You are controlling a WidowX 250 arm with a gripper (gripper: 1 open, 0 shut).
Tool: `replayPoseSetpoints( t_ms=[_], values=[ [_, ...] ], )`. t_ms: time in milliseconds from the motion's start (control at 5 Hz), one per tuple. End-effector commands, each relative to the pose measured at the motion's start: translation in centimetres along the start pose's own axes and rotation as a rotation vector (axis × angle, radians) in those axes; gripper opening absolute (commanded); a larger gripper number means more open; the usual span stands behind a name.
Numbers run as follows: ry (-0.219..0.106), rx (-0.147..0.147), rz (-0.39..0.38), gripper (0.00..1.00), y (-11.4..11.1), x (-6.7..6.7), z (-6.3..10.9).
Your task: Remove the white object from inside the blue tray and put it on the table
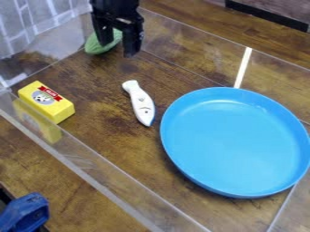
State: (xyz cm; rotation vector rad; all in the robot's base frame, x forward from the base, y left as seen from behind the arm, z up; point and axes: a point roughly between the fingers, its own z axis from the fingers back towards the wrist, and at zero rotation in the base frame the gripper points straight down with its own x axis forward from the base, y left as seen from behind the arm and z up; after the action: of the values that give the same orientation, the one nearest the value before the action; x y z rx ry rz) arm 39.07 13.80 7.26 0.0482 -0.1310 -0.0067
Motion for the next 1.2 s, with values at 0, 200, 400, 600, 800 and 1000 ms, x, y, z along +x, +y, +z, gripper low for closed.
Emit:
replayPoseSetpoints(
  t_ms=[0,200,400,600,800,1000],
  values=[
    [-0.050,0.022,0.011,1.00,1.3,0.8,1.5],
    [-0.044,0.019,0.008,1.00,1.6,0.9,1.2],
    [-0.039,0.015,0.010,1.00,1.9,1.0,1.1],
    [-0.035,0.011,0.010,1.00,2.1,0.9,0.9],
    [-0.029,0.007,0.012,1.00,2.2,0.9,0.7],
    [-0.025,0.005,0.014,1.00,2.5,0.8,0.7]
  ],
)
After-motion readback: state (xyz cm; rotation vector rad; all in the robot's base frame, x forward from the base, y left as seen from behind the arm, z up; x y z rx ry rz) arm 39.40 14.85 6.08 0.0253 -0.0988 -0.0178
